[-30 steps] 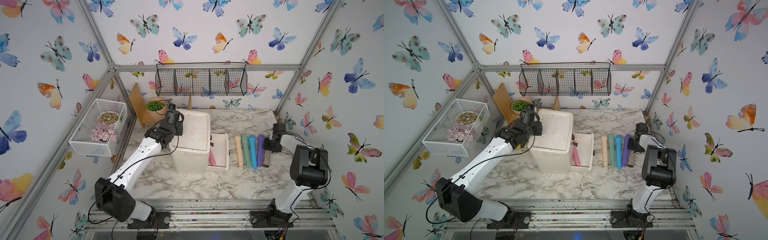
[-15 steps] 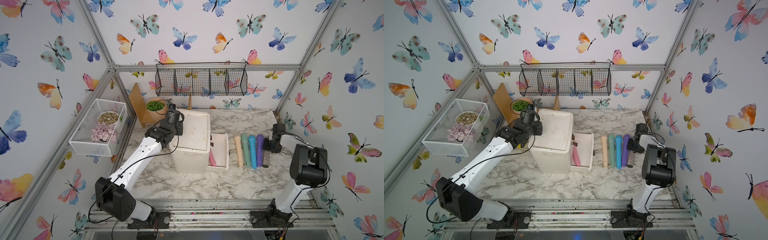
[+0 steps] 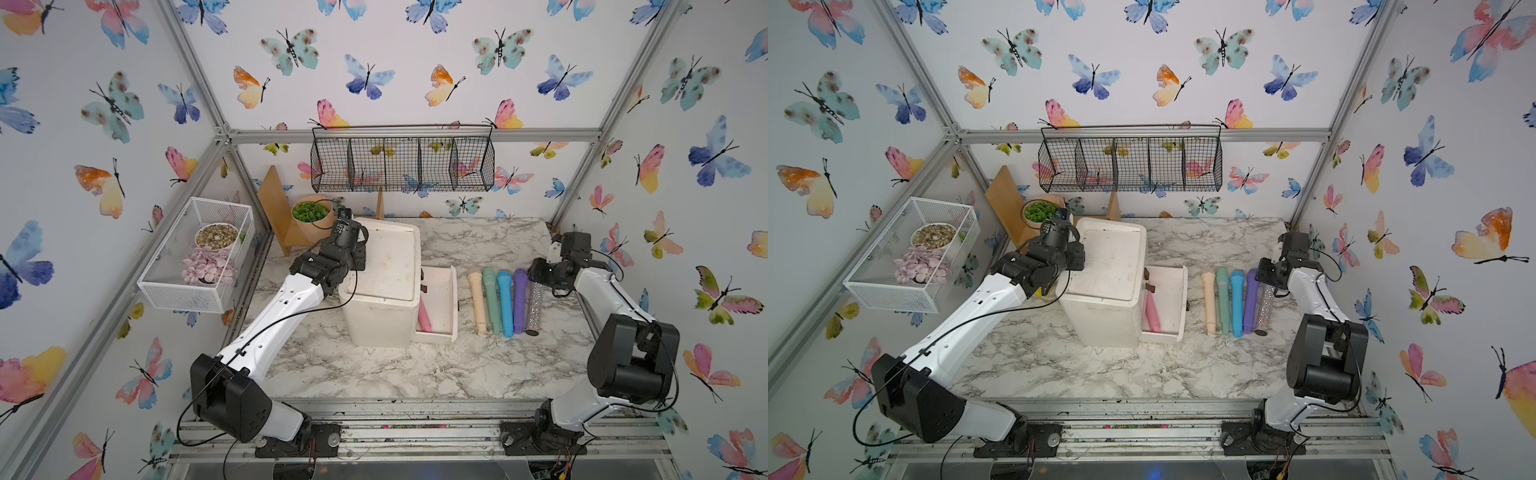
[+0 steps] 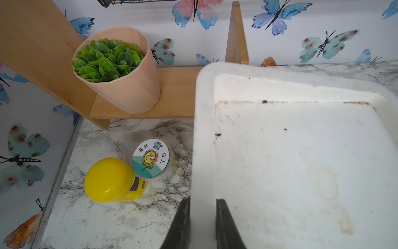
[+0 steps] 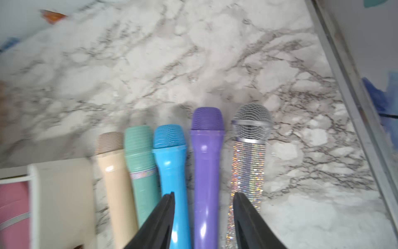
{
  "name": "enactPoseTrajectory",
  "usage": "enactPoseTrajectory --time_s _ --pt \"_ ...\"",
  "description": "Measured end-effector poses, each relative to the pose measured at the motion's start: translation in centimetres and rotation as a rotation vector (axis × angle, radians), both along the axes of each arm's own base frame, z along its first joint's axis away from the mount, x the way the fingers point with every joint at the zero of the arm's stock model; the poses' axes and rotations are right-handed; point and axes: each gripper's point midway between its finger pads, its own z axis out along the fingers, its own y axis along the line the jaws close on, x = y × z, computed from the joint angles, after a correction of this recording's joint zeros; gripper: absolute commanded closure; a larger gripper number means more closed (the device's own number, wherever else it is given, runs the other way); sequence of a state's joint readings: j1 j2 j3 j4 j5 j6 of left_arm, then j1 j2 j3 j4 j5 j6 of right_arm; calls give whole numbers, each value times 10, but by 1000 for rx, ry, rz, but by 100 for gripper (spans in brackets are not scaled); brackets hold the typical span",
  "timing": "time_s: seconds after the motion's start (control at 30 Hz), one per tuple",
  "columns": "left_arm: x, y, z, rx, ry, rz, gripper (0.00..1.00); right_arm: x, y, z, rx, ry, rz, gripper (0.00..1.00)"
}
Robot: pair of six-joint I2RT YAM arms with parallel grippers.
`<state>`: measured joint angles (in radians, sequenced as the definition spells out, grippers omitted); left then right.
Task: Take the microphone out of the drawer
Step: Place the microphone at the center of the board, then pick up the microphone from the drawer.
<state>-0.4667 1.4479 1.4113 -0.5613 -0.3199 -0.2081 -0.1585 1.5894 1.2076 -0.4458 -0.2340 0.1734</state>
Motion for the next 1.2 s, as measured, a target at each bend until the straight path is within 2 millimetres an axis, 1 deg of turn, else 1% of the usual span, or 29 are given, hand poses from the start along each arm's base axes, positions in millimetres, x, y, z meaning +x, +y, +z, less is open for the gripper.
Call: enactPoseTrajectory --time_s 0.07,0.13,0.2,0.37,0.57,0.67,0.7,0.77,0.9,1.0,1.2 --pt "0 0 0 -1 0 1 100 -4 19 18 82 -68 59 48" --pt "0 0 0 -1 0 1 100 -10 36 29 157 -112 116 48" --pt "0 0 0 -2 0 1 100 -16 51 37 225 -140 171 48" --pt "0 0 0 -3 0 2 100 -34 95 43 341 -149 311 48" --pt "0 0 0 -3 0 2 100 -59 162 45 372 -127 509 49" --pt "0 0 0 -3 0 2 100 -74 191 37 364 -83 600 49" --pt "0 0 0 -3 1 2 100 -78 199 34 357 -66 621 49" --pt "0 0 0 -5 0 4 100 -86 216 22 340 -23 664 49" --pt "0 0 0 -9 1 7 100 -98 241 0 308 43 721 49" --pt "0 0 0 -11 1 8 100 -103 257 -13 279 86 753 49" --pt "0 0 0 -11 2 8 100 -102 281 -28 227 118 792 50"
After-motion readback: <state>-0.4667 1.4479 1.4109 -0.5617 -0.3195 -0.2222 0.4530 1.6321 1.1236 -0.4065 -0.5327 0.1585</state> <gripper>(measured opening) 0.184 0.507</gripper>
